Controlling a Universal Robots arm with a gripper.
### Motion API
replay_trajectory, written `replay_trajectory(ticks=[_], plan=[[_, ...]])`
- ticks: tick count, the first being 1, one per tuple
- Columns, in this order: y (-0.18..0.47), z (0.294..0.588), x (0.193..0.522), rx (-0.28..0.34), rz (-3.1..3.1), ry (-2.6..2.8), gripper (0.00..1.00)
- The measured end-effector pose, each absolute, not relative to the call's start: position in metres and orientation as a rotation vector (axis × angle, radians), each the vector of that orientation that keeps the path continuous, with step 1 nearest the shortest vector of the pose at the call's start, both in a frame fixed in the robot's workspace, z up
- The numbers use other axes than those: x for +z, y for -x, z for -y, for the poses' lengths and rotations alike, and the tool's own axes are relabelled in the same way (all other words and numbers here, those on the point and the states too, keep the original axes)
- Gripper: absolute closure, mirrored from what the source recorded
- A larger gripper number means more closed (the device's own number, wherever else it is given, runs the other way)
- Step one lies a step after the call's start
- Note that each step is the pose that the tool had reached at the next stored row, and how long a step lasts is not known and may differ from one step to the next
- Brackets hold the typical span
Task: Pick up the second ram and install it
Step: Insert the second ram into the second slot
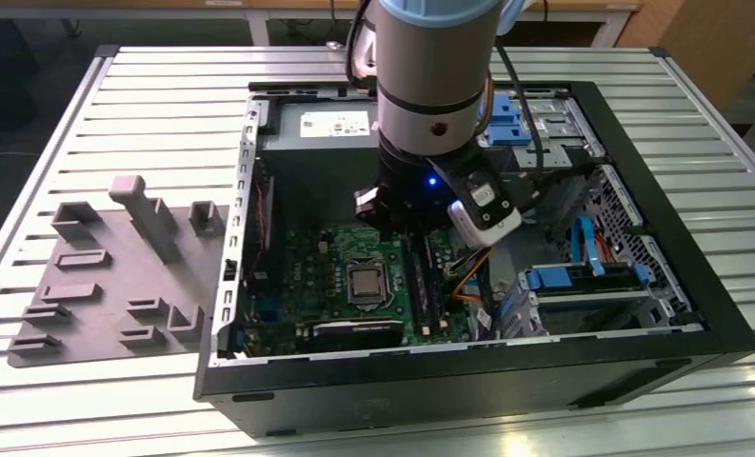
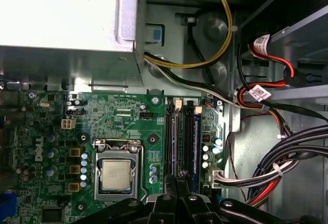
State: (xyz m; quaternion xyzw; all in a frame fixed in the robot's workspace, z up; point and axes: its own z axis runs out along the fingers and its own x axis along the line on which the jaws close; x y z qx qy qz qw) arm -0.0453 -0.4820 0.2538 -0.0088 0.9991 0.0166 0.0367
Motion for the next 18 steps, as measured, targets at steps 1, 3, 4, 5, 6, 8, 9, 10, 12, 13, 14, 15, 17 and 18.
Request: replay_trajectory(ticks=[1, 3, 4, 5, 6, 8, 9, 10, 12, 13, 14, 15, 17, 18], plan=[[0.0452, 0.4820, 0.2537, 0.050, -3.068, 0.027, 0.88], [0.0449, 0.4820, 0.2531, 0.049, -3.068, 0.027, 0.88], [0.0448, 0.4820, 0.2528, 0.049, -3.068, 0.027, 0.88], [0.0447, 0.4821, 0.2525, 0.049, -3.068, 0.027, 0.88], [0.0446, 0.4821, 0.2521, 0.049, -3.068, 0.027, 0.88], [0.0444, 0.4821, 0.2513, 0.049, -3.068, 0.027, 0.88], [0.0443, 0.4821, 0.2510, 0.049, -3.068, 0.027, 0.88], [0.0442, 0.4821, 0.2506, 0.049, -3.068, 0.027, 0.88], [0.0440, 0.4821, 0.2498, 0.049, -3.068, 0.026, 0.88], [0.0439, 0.4821, 0.2496, 0.048, -3.068, 0.026, 0.88], [0.0438, 0.4821, 0.2494, 0.048, -3.068, 0.026, 0.88], [0.0436, 0.4821, 0.2491, 0.048, -3.068, 0.026, 0.88], [0.0432, 0.4821, 0.2486, 0.047, -3.068, 0.025, 0.88], [0.0429, 0.4821, 0.2483, 0.047, -3.068, 0.025, 0.88]])
